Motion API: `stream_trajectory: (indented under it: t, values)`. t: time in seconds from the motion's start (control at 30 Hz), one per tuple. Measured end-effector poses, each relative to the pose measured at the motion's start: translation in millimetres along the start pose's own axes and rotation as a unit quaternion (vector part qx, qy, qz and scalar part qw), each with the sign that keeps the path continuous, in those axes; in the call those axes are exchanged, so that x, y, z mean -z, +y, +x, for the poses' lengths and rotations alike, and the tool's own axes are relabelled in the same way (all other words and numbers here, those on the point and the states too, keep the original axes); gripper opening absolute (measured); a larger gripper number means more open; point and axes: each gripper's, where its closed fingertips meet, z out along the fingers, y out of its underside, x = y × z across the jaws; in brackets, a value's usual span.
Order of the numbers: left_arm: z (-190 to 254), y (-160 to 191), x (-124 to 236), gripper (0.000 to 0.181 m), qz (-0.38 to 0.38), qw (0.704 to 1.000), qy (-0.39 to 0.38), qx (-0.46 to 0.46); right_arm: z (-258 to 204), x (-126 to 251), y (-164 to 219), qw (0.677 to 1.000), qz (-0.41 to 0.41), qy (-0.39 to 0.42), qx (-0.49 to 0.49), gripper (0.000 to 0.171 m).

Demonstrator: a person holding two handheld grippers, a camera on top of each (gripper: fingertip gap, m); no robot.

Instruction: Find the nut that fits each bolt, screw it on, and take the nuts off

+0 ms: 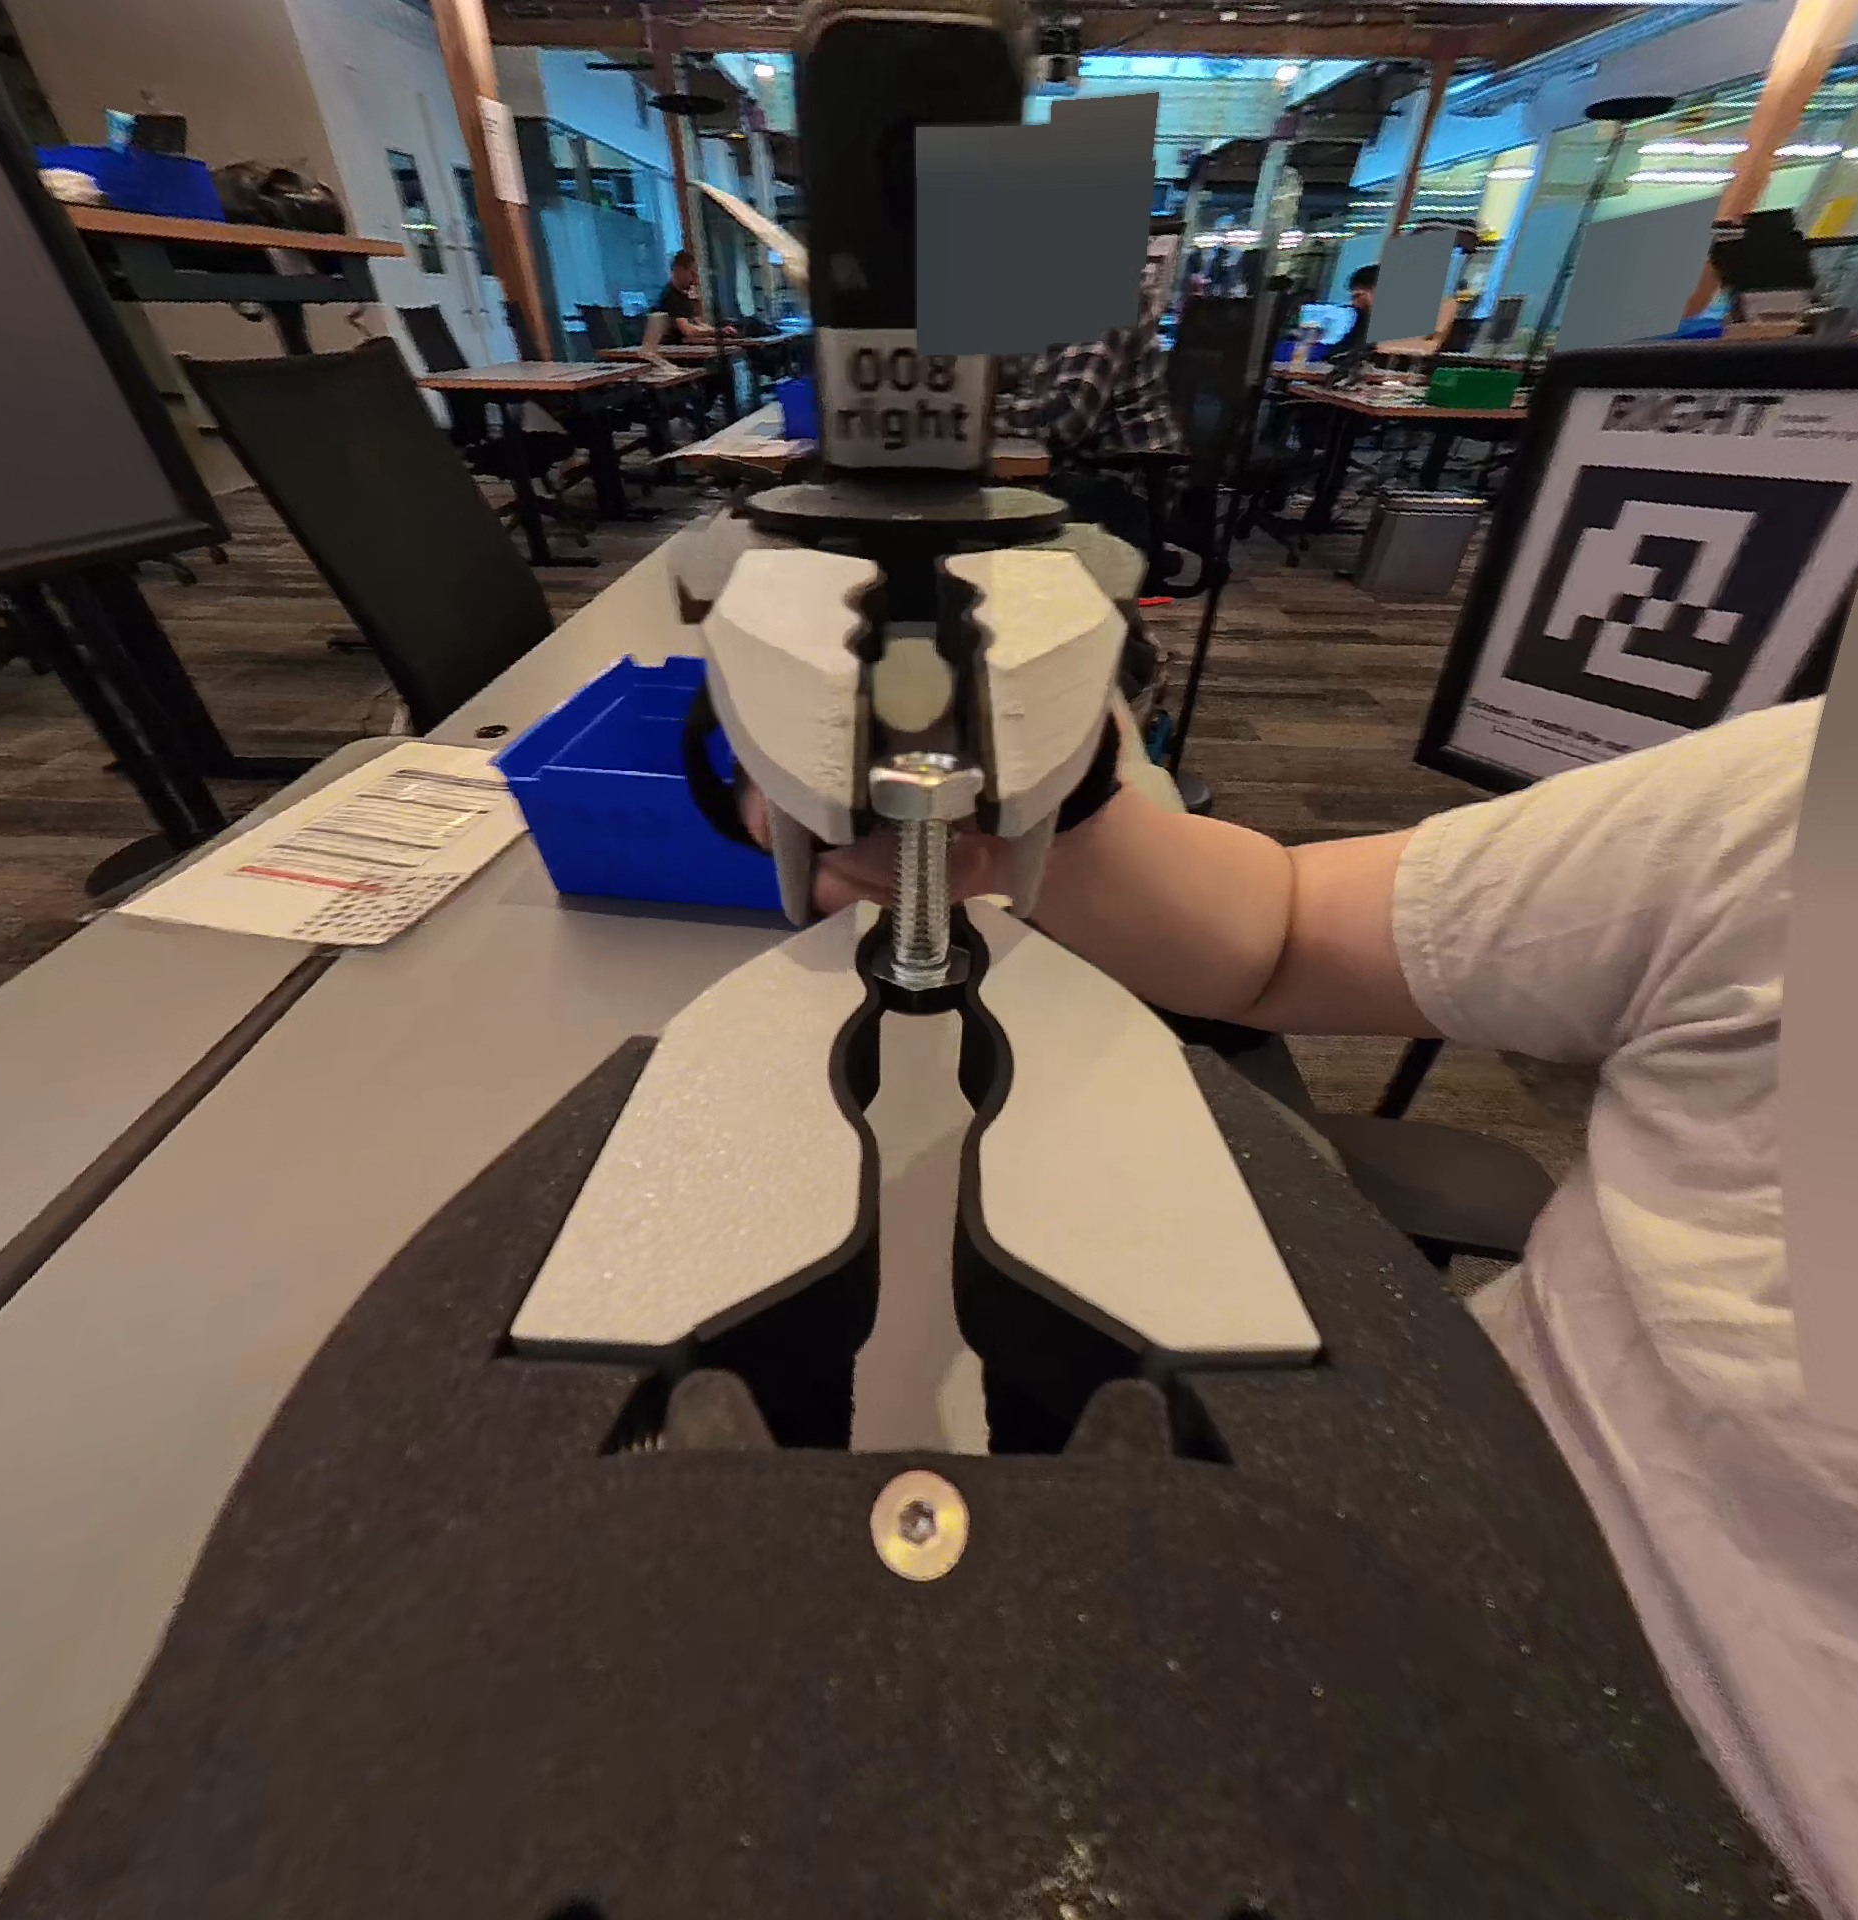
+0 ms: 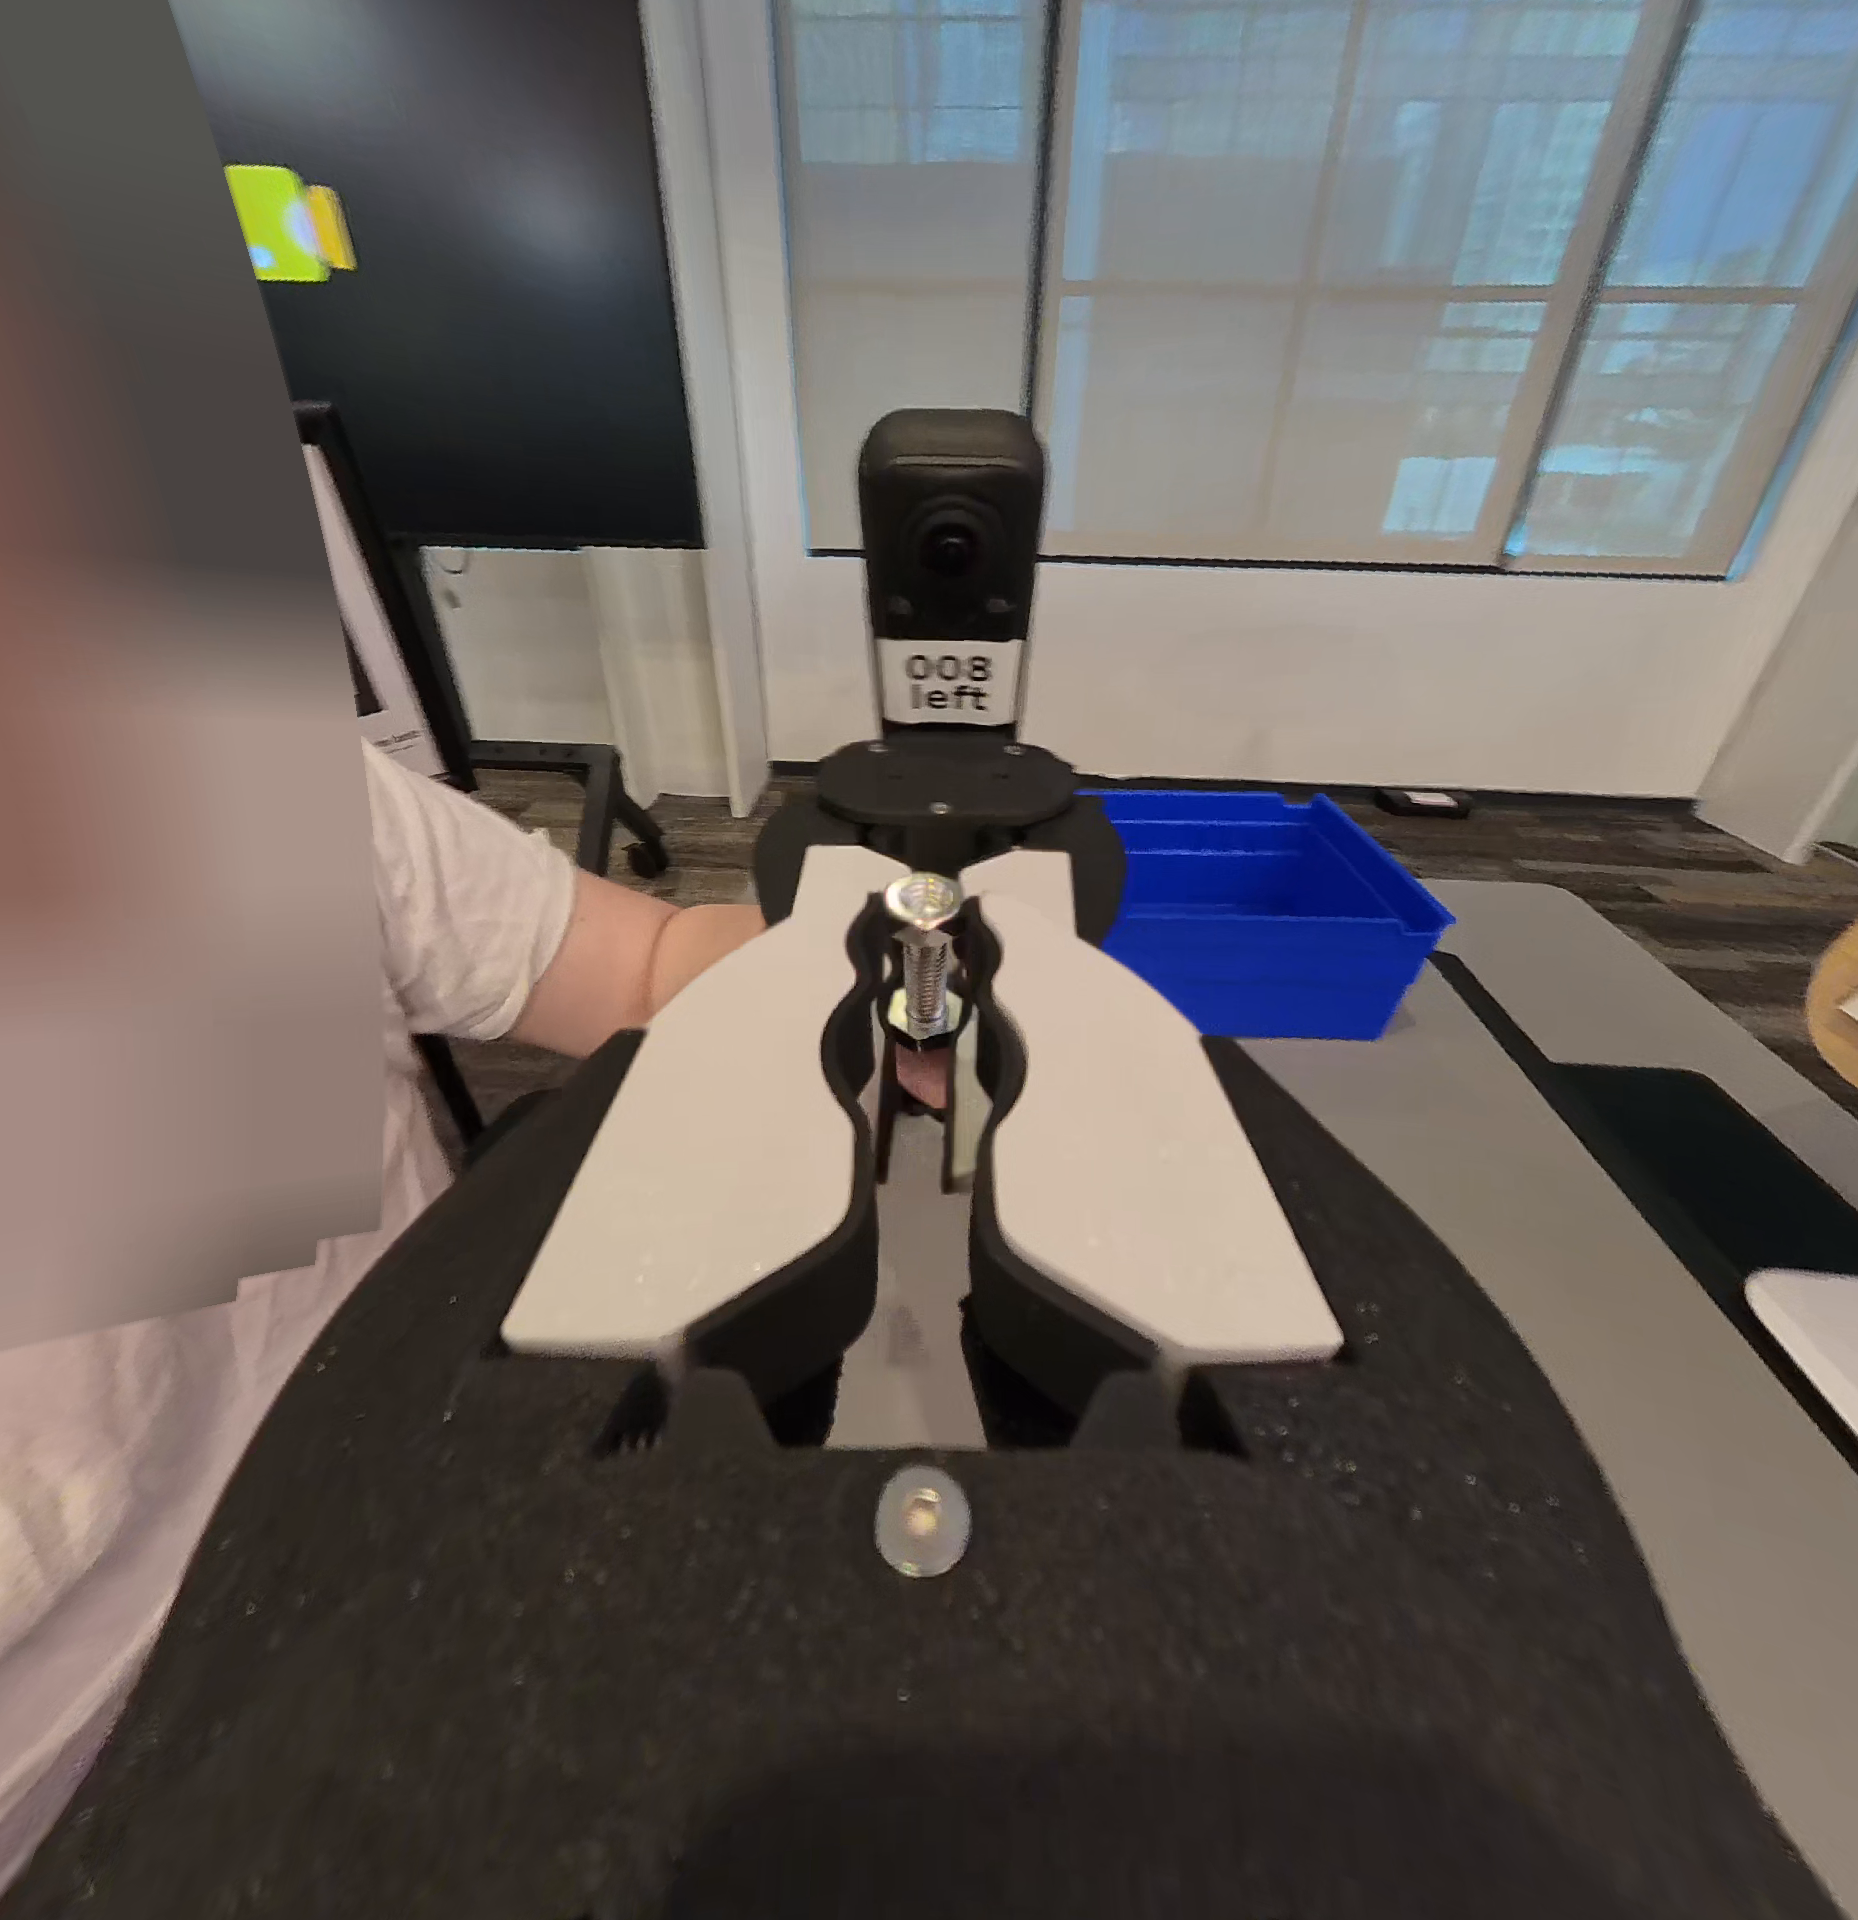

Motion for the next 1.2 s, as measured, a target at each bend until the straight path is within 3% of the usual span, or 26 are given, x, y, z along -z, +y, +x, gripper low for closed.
stream_trajectory:
  t: [0.13, 0.37, 0.5, 0.67, 0.73, 0.83, 0.87, 0.93, 1.0, 1.07, 1.2]
  values:
    - [42, 3, -5, 0.009, -0.013, 0.990, 0.136, 0.038, -33, 7, 2, 0.989, 0.022, -0.144, 0.014, 0.013]
    - [103, 2, -10, 0.009, 0.016, 0.914, 0.363, 0.181, -79, 22, 8, 0.935, 0.084, -0.343, 0.002, 0.014]
    - [113, -1, -8, 0.009, 0.037, 0.877, 0.420, 0.229, -85, 26, 10, 0.920, 0.103, -0.379, -0.010, 0.014]
    - [104, 2, -11, 0.009, 0.037, 0.895, 0.392, 0.212, -78, 25, 11, 0.929, 0.096, -0.357, -0.007, 0.014]
    - [101, 1, -11, 0.009, 0.037, 0.901, 0.380, 0.205, -75, 23, 10, 0.935, 0.093, -0.342, -0.004, 0.014]
    - [86, -1, -12, 0.009, 0.043, 0.922, 0.333, 0.192, -60, 20, 6, 0.956, 0.075, -0.284, -0.013, 0.043]
    - [77, -3, -12, 0.009, 0.048, 0.934, 0.304, 0.183, -53, 20, 4, 0.965, 0.067, -0.252, -0.008, 0.045]
    - [46, -3, -14, 0.009, 0.049, 0.970, 0.192, 0.140, -29, 19, -5, 0.986, 0.059, -0.153, 0.013, 0.045]
    - [7, -1, -11, 0.009, 0.044, 0.997, 0.034, 0.060, 0, 21, -17, 0.997, 0.070, -0.029, 0.031, 0.041]
    - [-22, -1, -2, 0.009, 0.037, 0.995, -0.089, 0.005, 19, 23, -24, 0.994, 0.084, 0.065, 0.031, 0.039]
    - [-51, 1, 10, 0.009, 0.038, 0.975, -0.218, -0.022, 40, 11, -11, 0.981, 0.072, 0.180, 0.001, 0.040]
